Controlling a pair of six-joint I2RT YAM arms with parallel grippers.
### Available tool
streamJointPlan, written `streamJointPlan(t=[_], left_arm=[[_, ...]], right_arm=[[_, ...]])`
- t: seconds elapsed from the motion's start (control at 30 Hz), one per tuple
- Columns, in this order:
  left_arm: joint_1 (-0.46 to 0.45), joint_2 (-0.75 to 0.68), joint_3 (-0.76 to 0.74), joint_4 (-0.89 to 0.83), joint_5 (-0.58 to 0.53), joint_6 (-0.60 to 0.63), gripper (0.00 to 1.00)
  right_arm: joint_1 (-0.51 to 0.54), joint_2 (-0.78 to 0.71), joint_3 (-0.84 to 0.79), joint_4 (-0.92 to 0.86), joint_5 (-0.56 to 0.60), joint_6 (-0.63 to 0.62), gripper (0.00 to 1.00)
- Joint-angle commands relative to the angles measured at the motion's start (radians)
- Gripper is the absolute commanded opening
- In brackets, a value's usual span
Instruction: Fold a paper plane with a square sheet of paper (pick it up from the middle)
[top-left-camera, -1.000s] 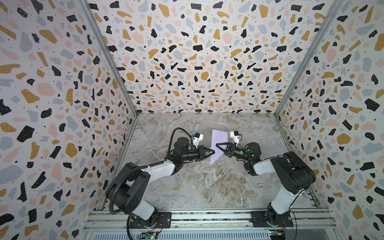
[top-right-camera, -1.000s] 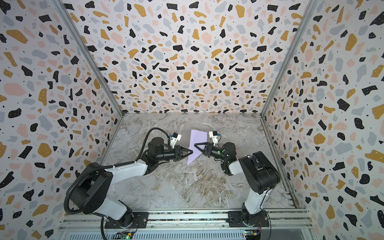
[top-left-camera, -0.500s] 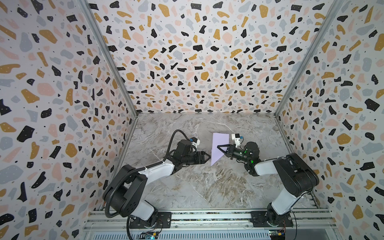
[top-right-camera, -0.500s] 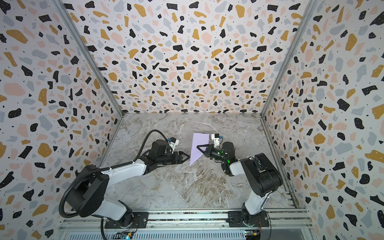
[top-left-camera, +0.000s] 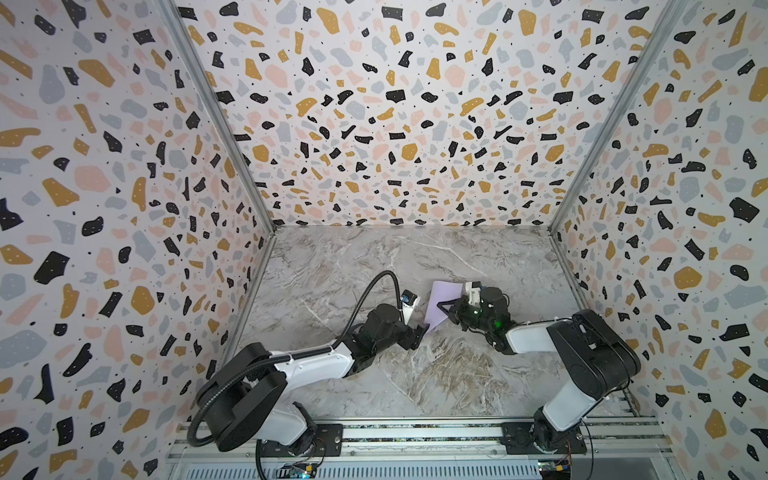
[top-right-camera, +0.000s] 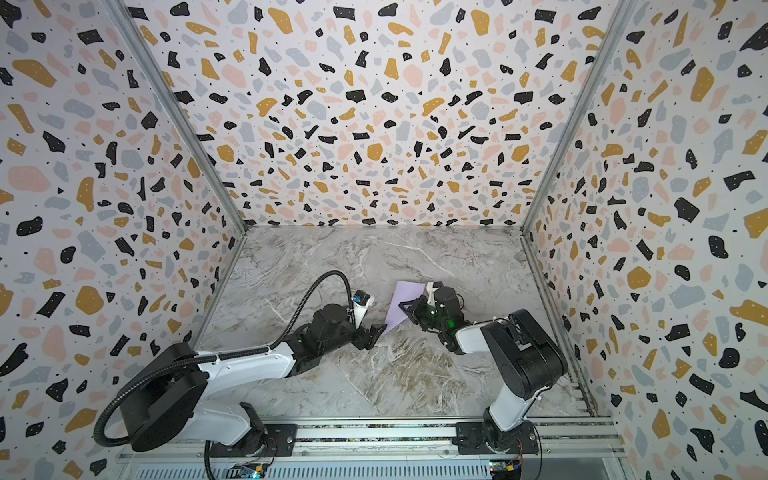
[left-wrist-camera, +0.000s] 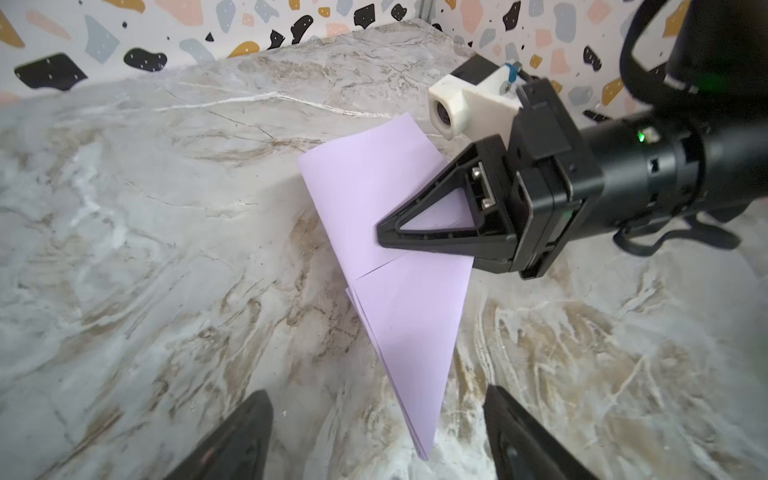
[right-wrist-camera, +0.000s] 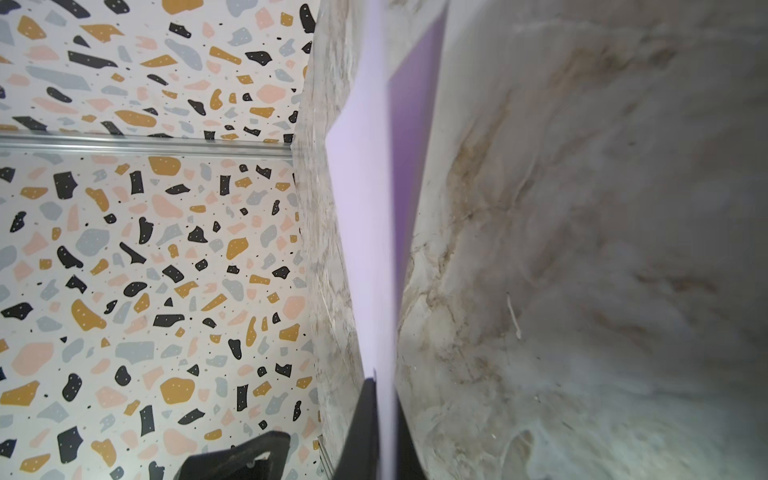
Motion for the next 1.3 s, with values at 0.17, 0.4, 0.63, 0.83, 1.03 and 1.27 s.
streamJointPlan(t=[0.17, 0.4, 0.63, 0.83, 1.03, 1.27], left_arm=[[-0.091, 0.143, 0.036, 0.205, -0.066, 0.29, 0.74], [-0.113, 0.246, 0.094, 0.215, -0.121, 0.395, 0.59], [-0.115, 0.302, 0.122, 0.226, -0.111, 0.442, 0.41], [-0.115, 0.307, 0.111, 0.239, -0.115, 0.449, 0.28], [-0.115, 0.306, 0.097, 0.241, -0.113, 0.457, 0.14], [-0.115, 0.312, 0.069, 0.241, -0.1, 0.454, 0.11]], right_arm=[[0.014, -0.032, 0.001, -0.055, 0.047, 0.099, 0.01], [0.015, -0.033, 0.001, -0.091, 0.024, 0.117, 0.02], [0.015, -0.032, 0.001, -0.115, 0.004, 0.133, 0.03], [0.014, -0.023, 0.006, -0.137, -0.013, 0.136, 0.06], [-0.003, -0.009, 0.014, -0.177, -0.044, 0.104, 0.19], [-0.046, -0.027, 0.023, -0.28, -0.078, 0.02, 0.3]])
